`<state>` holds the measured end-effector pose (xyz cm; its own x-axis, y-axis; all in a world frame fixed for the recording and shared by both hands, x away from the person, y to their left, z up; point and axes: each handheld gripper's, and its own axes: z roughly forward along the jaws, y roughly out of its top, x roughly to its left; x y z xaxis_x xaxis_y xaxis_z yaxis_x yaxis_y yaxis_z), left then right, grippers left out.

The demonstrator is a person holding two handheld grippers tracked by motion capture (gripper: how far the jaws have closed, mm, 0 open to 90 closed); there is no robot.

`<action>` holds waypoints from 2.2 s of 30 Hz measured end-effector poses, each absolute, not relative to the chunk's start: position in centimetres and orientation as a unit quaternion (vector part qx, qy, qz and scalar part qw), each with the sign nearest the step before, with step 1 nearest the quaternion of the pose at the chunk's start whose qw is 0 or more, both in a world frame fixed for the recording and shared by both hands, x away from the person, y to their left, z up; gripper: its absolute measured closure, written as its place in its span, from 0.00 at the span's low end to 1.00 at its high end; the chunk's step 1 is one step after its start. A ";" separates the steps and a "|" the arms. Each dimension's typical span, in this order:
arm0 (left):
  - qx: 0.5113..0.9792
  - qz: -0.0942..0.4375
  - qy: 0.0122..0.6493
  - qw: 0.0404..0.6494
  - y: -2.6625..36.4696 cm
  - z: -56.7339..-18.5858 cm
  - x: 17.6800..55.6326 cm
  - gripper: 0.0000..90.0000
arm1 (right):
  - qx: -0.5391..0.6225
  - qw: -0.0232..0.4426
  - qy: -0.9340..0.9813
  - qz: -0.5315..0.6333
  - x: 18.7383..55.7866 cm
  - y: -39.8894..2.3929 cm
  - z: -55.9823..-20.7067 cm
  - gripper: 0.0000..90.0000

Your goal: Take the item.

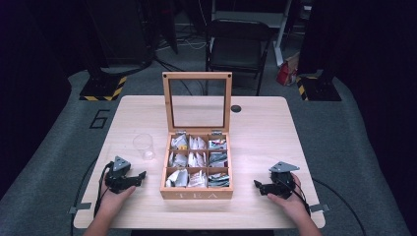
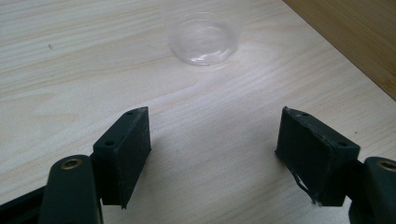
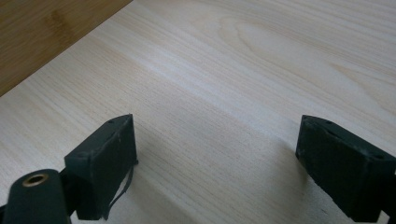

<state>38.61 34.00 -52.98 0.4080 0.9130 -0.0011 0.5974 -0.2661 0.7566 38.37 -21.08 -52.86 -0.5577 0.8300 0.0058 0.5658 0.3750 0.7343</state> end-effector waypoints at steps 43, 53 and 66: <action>0.729 0.216 0.529 0.378 34.9 -50.9 37.7 0.42 | 0.432 0.187 0.808 0.355 38.4 -21.1 -52.9 0.13; 0.726 0.214 0.528 0.386 34.6 -49.4 37.0 0.45 | 0.432 0.185 0.808 0.355 38.4 -21.1 -52.8 0.13; 0.733 0.213 0.511 0.395 33.8 -47.7 36.4 0.50 | 0.431 0.185 0.809 0.354 38.4 -21.1 -52.8 0.13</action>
